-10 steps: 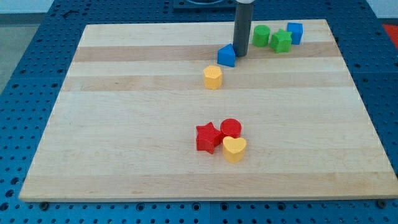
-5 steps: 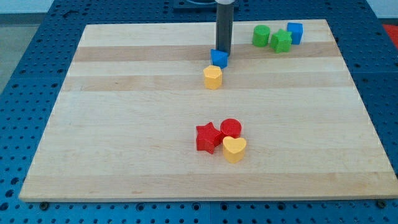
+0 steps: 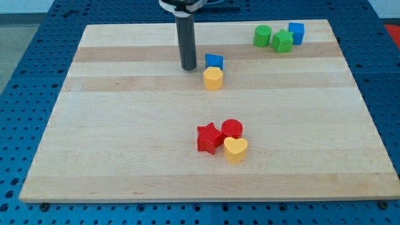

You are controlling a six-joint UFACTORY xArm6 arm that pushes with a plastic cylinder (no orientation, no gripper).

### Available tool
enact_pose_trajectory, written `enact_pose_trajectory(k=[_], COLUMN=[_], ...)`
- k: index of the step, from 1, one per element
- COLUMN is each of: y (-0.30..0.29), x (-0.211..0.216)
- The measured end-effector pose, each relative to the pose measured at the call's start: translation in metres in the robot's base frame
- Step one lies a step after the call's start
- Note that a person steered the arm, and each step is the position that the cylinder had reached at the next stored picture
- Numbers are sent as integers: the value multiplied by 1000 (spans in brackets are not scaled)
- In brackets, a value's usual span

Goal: Push the blue triangle towards the left side of yellow hexagon

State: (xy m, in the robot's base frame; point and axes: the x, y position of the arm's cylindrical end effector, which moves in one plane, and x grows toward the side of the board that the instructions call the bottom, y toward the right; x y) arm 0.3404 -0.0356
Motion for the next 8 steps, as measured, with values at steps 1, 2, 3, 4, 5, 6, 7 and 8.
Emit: enact_pose_trajectory(k=[1,2,3,4,5,6,7,8], y=[21,36,42,41,47,66,124,175], x=[0,0,0,0,-14,-31,-34,-22])
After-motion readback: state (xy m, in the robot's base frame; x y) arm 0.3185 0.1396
